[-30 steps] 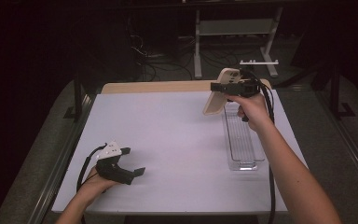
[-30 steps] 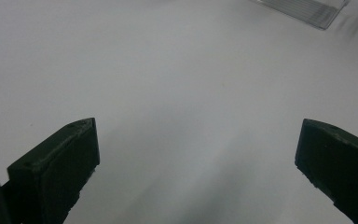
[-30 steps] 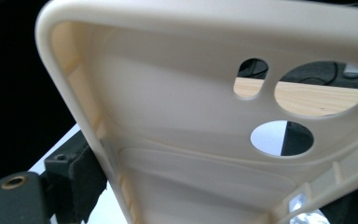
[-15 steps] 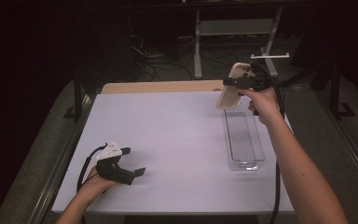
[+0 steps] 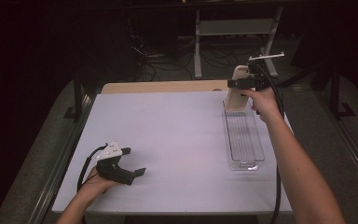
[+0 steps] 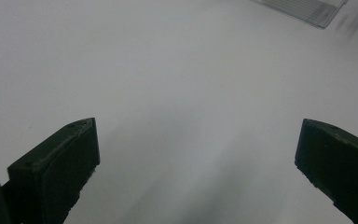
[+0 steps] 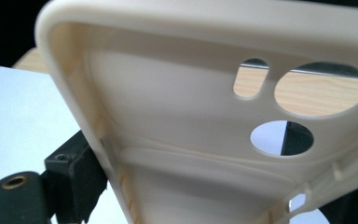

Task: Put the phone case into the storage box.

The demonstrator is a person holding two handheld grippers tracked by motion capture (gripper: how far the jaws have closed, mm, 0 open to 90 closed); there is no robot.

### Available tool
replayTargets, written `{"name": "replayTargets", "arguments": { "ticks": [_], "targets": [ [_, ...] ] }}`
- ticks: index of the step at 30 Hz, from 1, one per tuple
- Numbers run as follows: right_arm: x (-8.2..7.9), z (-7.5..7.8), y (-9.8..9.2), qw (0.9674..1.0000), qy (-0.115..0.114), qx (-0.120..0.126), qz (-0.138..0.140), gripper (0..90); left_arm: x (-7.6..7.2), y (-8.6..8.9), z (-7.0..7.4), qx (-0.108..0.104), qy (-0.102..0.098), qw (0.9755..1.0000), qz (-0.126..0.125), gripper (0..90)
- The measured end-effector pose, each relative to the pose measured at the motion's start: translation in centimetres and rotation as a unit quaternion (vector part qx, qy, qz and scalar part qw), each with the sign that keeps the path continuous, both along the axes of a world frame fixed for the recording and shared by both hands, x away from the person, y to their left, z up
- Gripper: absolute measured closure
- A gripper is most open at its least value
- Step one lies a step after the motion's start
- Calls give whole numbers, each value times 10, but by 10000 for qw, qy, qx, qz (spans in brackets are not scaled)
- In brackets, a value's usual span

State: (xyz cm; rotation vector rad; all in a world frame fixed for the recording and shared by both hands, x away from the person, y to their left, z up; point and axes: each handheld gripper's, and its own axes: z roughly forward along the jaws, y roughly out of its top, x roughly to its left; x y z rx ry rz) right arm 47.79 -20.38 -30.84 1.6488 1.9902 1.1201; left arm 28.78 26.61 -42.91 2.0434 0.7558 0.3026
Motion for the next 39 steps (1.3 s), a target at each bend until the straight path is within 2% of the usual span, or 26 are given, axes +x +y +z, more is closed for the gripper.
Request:
{"name": "replayTargets", "arguments": {
  "ticks": [5,7,8,10,14,16,18,26,29,35,39],
  "targets": [
    [6,-6,3,9994,190,-247,-146,104,0,-1,-1,-41,51,10000,13,0],
    [8,-9,5,9990,254,-315,-192,104,0,-2,-1,-16,48,10000,2,0],
    [9,-11,6,9986,296,-368,-242,104,0,-1,0,71,18,10000,-41,0],
    [12,-15,8,9978,372,-460,-291,104,0,-2,0,50,27,10000,-34,0],
    [16,-22,10,9969,472,-523,-344,104,0,-1,0,90,24,9999,-60,0],
    [18,-24,11,9963,493,-603,-373,104,0,-2,-1,3,42,10000,-40,0],
    [20,-27,12,9954,551,-665,-413,103,0,-2,-1,11,41,10000,-48,0],
    [28,-39,14,9922,717,-834,-594,102,0,-3,-2,0,53,10000,-45,0],
    [32,-44,15,9910,842,-821,-636,101,0,-3,-2,-16,58,10000,-45,0],
    [37,-51,17,9897,840,-937,-687,98,0,-3,-2,-21,69,10000,-39,0],
    [41,-56,16,9897,861,-913,-692,95,0,-3,-3,10,82,10000,-42,0]
  ]
}}
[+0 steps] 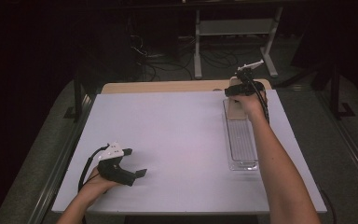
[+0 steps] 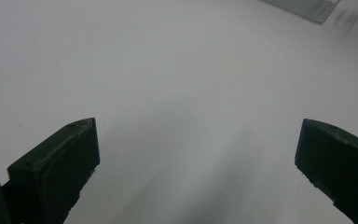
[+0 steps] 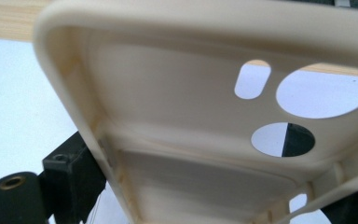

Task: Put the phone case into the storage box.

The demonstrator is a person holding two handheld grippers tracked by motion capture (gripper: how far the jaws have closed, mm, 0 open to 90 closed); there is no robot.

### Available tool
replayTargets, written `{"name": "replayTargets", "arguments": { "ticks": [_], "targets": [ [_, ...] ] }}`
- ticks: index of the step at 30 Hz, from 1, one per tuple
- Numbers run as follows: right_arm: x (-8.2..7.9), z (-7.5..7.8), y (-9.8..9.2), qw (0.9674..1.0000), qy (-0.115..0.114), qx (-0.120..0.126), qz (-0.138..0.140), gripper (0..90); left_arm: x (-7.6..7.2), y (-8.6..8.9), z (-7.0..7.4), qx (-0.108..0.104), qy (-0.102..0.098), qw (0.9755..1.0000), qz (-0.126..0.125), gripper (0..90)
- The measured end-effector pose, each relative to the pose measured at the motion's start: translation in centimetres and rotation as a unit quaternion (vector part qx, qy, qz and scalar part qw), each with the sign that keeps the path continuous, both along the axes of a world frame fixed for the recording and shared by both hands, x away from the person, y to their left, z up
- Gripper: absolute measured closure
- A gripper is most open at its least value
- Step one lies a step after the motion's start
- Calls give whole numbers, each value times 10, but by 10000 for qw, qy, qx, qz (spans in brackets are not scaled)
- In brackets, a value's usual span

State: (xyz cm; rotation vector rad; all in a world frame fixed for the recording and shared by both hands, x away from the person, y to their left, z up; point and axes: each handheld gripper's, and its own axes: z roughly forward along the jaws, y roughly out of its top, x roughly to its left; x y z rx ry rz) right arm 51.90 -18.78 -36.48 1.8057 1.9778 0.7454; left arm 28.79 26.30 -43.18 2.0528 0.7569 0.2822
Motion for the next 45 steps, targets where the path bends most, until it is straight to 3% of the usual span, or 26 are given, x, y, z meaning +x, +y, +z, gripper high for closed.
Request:
{"name": "replayTargets", "arguments": {
  "ticks": [11,19,27,36,45],
  "targets": [
    [8,-10,-1,9999,-93,25,115,86,0,0,-1,23,1,10000,-44,0],
    [10,-16,-1,9999,13,62,144,72,0,0,-2,18,32,10000,-40,0],
    [10,-14,-3,9997,-71,124,182,49,0,-1,-2,11,52,10000,-30,0],
    [2,1,-10,9981,-473,323,245,1,2,-1,-3,-13,111,9999,20,0],
    [-14,20,-19,9953,-691,516,435,0,4,-3,-1,52,80,10000,8,0]
  ]
}}
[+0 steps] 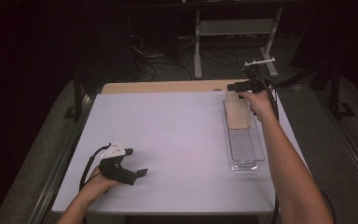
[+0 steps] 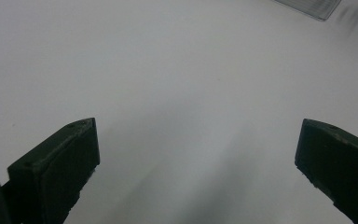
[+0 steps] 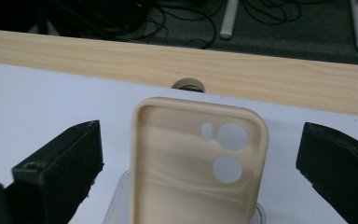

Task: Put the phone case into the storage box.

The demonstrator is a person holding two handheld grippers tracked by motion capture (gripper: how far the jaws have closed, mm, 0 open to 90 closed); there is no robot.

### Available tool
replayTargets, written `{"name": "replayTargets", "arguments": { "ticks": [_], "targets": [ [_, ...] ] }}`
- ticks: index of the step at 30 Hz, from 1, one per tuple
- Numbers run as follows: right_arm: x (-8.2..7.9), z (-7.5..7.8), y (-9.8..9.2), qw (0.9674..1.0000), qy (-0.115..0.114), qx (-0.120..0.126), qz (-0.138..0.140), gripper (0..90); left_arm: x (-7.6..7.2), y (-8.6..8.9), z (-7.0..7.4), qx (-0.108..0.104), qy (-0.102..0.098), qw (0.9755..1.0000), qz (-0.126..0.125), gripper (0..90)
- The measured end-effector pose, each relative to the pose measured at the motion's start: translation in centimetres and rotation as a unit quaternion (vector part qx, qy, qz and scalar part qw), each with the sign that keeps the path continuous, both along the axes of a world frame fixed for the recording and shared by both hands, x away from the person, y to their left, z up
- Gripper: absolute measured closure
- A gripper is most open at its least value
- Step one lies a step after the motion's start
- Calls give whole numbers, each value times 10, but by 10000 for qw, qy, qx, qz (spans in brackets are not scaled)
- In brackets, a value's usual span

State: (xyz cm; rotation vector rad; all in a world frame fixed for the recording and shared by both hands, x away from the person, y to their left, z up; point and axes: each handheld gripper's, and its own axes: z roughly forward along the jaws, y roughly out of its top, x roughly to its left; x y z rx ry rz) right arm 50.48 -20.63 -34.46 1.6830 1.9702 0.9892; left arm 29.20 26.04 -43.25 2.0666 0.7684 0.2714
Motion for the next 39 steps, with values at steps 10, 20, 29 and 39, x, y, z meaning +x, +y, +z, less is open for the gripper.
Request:
{"name": "replayTargets", "arguments": {
  "ticks": [10,20,29,39],
  "targets": [
    [-40,0,9,9963,-396,143,755,0,0,4,5,-12,-24,10000,-14,0],
    [-86,1,12,9885,-617,312,1341,0,4,-1,17,-6,-37,9999,-164,0],
    [-119,-8,16,9808,-730,452,1753,0,10,-4,32,-27,-38,9994,-331,0],
    [-153,-18,15,9726,-934,620,2039,1,18,-9,42,-5,33,9988,-480,0]
  ]
}}
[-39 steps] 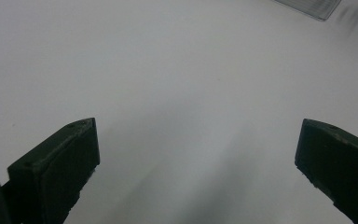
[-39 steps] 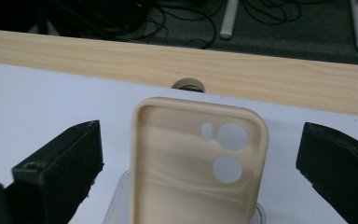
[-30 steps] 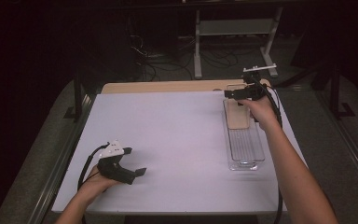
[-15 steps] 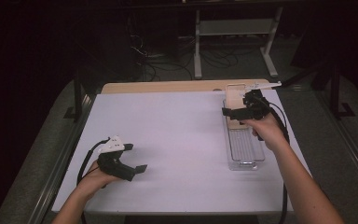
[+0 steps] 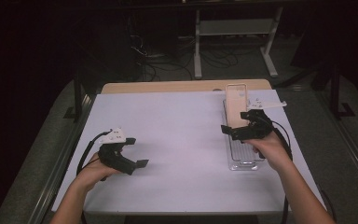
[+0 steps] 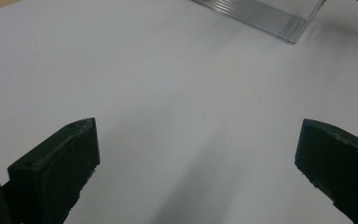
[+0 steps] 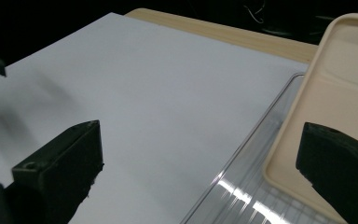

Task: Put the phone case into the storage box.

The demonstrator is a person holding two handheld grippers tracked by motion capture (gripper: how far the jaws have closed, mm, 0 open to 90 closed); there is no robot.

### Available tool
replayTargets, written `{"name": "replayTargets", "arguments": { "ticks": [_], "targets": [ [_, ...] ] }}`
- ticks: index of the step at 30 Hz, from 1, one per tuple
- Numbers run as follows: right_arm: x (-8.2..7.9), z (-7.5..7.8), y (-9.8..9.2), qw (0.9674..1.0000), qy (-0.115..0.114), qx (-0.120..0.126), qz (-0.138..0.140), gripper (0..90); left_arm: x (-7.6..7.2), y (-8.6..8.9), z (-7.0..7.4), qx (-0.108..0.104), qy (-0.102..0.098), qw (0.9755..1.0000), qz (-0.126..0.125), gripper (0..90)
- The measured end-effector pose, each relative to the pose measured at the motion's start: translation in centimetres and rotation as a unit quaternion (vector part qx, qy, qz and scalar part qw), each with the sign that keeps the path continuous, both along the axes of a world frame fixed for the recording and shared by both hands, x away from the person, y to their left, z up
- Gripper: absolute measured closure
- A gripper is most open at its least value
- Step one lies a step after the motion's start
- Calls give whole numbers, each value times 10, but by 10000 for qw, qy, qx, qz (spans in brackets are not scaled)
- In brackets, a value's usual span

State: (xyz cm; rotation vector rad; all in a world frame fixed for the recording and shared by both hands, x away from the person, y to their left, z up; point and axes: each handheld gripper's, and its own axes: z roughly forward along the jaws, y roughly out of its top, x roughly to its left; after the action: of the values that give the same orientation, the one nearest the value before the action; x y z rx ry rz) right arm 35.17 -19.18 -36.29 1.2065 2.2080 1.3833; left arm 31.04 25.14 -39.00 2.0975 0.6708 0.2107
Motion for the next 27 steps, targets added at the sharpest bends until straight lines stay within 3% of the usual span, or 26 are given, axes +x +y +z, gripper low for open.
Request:
{"name": "replayTargets", "arguments": {
  "ticks": [4,11,24,27],
  "targets": [
    [-15,-5,-1,9998,-130,-13,141,1,-2,-2,1,58,-76,9999,-58,0],
    [-35,-15,-5,9994,-47,-34,351,1,-4,0,1,32,-36,10000,-83,0],
    [-58,-24,-13,9985,19,127,532,1,-7,-2,1,67,-31,9998,-179,0],
    [-62,-27,-11,9979,45,53,645,1,-7,-2,2,46,-11,9998,-179,0]
  ]
}}
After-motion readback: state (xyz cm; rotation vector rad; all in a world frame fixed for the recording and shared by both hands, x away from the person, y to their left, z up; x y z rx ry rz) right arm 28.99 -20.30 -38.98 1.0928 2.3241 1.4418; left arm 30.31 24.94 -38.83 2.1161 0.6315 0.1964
